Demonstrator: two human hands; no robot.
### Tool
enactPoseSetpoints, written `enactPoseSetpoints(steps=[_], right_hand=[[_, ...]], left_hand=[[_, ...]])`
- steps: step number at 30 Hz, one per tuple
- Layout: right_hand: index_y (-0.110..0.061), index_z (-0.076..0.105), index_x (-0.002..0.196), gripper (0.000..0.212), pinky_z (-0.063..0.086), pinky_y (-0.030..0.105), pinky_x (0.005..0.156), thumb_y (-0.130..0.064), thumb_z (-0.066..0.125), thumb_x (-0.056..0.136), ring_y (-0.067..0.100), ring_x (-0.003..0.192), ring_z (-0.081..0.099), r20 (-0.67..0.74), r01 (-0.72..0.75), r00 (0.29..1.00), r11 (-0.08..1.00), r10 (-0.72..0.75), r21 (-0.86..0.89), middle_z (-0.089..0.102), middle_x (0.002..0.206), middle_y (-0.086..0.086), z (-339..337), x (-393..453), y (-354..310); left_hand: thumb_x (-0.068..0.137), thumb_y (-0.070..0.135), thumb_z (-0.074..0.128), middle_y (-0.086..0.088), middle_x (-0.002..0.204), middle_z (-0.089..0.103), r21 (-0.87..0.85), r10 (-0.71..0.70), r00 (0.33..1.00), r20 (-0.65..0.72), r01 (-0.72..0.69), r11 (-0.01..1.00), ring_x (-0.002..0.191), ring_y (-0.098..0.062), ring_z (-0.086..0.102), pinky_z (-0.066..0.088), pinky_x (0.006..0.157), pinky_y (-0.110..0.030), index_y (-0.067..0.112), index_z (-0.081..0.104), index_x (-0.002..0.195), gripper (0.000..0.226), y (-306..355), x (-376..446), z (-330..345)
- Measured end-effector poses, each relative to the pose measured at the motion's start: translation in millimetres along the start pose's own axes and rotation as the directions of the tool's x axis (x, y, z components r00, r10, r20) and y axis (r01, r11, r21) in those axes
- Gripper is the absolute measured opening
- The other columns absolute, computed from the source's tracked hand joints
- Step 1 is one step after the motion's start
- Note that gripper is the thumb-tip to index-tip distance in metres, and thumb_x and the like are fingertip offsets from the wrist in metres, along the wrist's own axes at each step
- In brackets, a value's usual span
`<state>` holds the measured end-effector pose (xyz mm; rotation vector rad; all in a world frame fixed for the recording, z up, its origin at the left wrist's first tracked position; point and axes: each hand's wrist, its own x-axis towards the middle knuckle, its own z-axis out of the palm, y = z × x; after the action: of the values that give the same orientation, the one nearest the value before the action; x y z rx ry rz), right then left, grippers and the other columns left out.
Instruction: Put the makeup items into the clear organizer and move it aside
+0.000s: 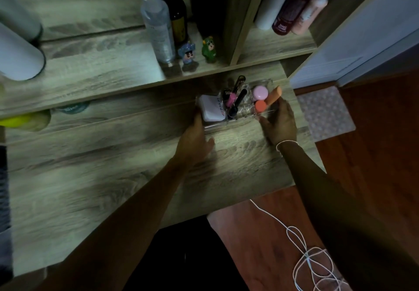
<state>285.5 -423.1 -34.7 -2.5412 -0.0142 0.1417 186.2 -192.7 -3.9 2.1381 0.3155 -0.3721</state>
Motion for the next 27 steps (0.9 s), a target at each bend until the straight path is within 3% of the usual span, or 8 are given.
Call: enactPoseSetpoints(steps=[14, 23, 27], right_hand=[[-0.011, 0.037, 0.137, 0.068, 0.04, 0.054, 0.105, -0.026, 0.072, 0.08, 0.035, 0.129, 0.044, -0.007, 0.04, 0.999, 0.999, -0.04, 0.008, 0.052, 0.136, 0.017, -5.1, -2.3, -3.3], [-0.014, 0.033, 0.14, 0.072, 0.038, 0.054, 0.108, -0.03, 0.07, 0.082, 0.034, 0.135, 0.039, 0.027, -0.019, 0.999, 1.0, 0.018, 0.021, 0.047, 0.143, 0.015, -3.2, -4.8, -5.2], [-0.013, 0.03, 0.141, 0.068, 0.04, 0.053, 0.107, -0.038, 0.062, 0.086, 0.032, 0.132, 0.042, -0.003, -0.044, 0.999, 0.999, 0.044, 0.014, 0.046, 0.142, 0.014, 0.4, -16.8, -6.6]], left_hand=[[0.081, 0.01, 0.068, -0.011, 0.139, 0.05, 0.008, 0.015, 1.0, -0.025, -0.014, 1.0, 0.124, -0.028, 0.051, 0.046, 0.101, -0.049, 0.015, 0.018, 0.146, 0.082, -3.2, 2.8, 2.5], [0.082, 0.006, 0.063, -0.011, 0.139, 0.05, -0.016, 0.04, 0.999, -0.017, -0.041, 0.999, 0.123, -0.028, 0.052, 0.046, 0.1, -0.049, 0.015, 0.018, 0.146, 0.079, -5.6, 1.9, -0.2], [0.087, 0.011, 0.058, -0.012, 0.131, 0.056, -0.004, 0.064, 0.995, -0.075, -0.065, 0.998, 0.112, -0.028, 0.059, 0.05, 0.095, -0.044, 0.018, 0.018, 0.146, 0.072, -9.4, -1.2, 1.5]])
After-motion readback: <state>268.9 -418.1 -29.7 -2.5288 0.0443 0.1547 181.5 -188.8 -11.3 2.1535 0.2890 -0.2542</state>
